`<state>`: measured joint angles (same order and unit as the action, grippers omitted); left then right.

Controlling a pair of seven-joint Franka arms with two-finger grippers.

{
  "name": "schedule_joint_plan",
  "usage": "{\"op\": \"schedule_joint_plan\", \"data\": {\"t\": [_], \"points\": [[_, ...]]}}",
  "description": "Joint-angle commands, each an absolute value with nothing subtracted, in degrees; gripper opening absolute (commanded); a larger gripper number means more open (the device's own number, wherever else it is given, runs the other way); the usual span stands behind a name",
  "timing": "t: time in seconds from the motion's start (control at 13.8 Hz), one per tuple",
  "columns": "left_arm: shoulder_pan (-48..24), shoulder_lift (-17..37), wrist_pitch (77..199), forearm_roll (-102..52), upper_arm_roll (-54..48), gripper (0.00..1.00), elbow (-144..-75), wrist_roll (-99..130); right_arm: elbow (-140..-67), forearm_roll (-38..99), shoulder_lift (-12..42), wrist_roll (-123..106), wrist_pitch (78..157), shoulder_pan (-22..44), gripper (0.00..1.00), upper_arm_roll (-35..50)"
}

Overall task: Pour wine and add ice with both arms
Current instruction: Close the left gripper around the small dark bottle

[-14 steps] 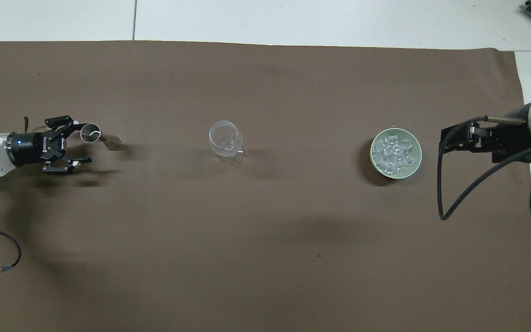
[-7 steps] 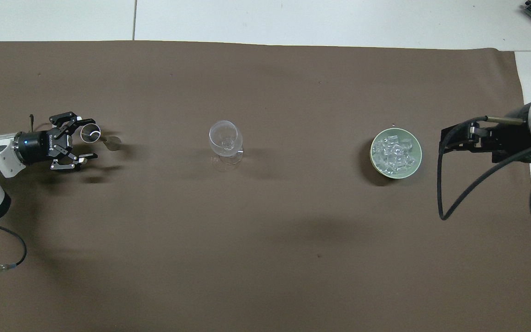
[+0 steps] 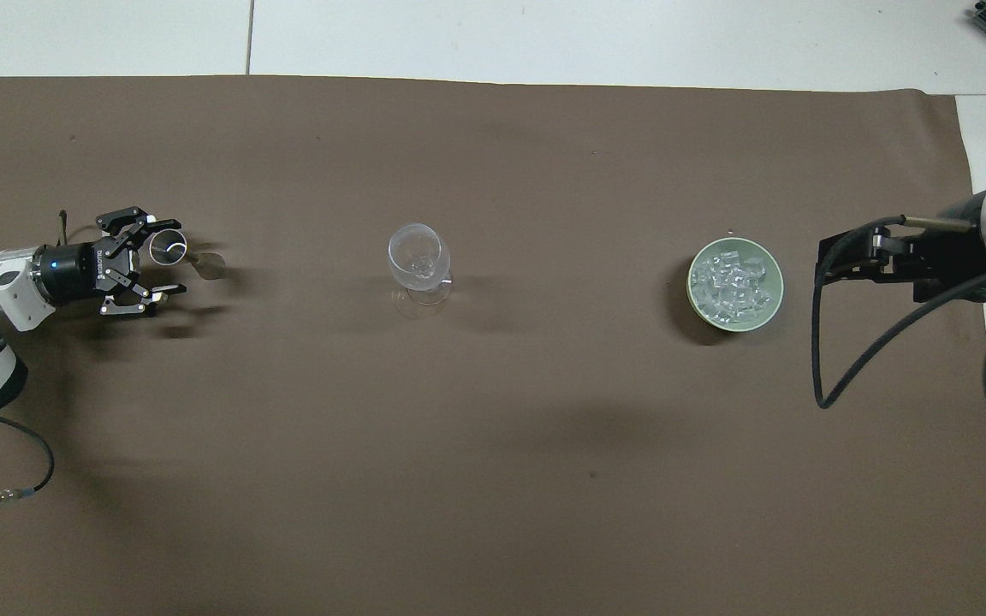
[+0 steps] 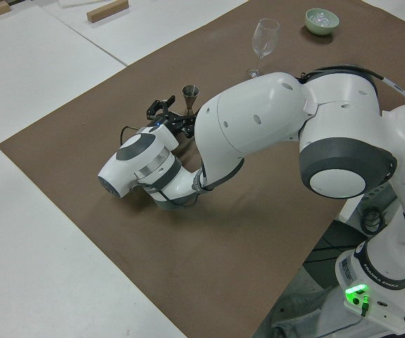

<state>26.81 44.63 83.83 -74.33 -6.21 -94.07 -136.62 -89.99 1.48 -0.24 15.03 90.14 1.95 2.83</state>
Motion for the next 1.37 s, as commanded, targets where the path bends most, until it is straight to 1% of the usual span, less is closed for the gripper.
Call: {"op": "schedule_joint_plan", "data": {"t": [0.0,0.14,0.22,0.36,0.51,0.72,0.87,1.01,1.08,1.16,1.23,1.3], "points": [[27.60,46.05,83.23,-75.59,-6.94,1.00,-93.60,-139.13,-90.88,2.55,-0.97,14.06,90.97,1.85,1.00,2.46],[27.60,46.41,83.23,-75.67,-7.29,1.00,-93.52,-139.83,-90.79,2.55,-0.97,14.06,90.97,1.85,1.00,2.46],[27.60,46.49,83.23,-75.76,-7.47,0.96,-93.60,-140.88,-90.88,2.55,-0.97,14.06,90.97,1.85,1.00,2.46],[27.51,46.49,83.23,-75.94,-7.56,0.93,-93.52,-141.06,-90.88,2.55,-0.97,14.06,90.97,1.85,1.00,2.46],[27.25,46.49,83.58,-76.11,-8.17,0.93,-93.52,-141.33,-90.88,2.55,-0.97,14.06,90.97,1.85,1.00,2.46],[27.33,46.49,83.58,-76.11,-8.17,0.89,-93.60,-141.50,-90.88,2.55,-0.97,13.98,90.97,1.85,1.00,2.46],[27.42,46.49,83.50,-76.11,-8.17,0.88,-93.60,-141.85,-90.79,2.55,-0.97,14.06,90.97,1.85,1.00,2.46],[27.51,46.49,83.50,-76.11,-8.09,0.82,-93.78,-141.86,-90.79,2.55,-0.97,14.06,90.97,1.85,1.00,2.46],[27.60,46.49,83.50,-76.11,-8.09,0.81,-93.78,-141.94,-90.79,2.55,-0.97,14.06,90.97,1.85,1.00,2.46],[27.68,46.49,83.50,-76.11,-8.09,0.78,-93.78,-141.94,-90.88,2.55,-1.05,14.06,90.97,1.85,1.00,2.46],[27.69,46.58,83.58,-76.11,-8.09,0.69,-93.87,-141.94,-90.79,2.55,-0.97,14.06,90.97,1.85,1.00,2.55],[27.77,46.58,83.58,-76.20,-8.09,0.66,-93.95,-141.94,-90.79,2.55,-0.97,14.06,90.97,1.85,1.00,2.46]]}}
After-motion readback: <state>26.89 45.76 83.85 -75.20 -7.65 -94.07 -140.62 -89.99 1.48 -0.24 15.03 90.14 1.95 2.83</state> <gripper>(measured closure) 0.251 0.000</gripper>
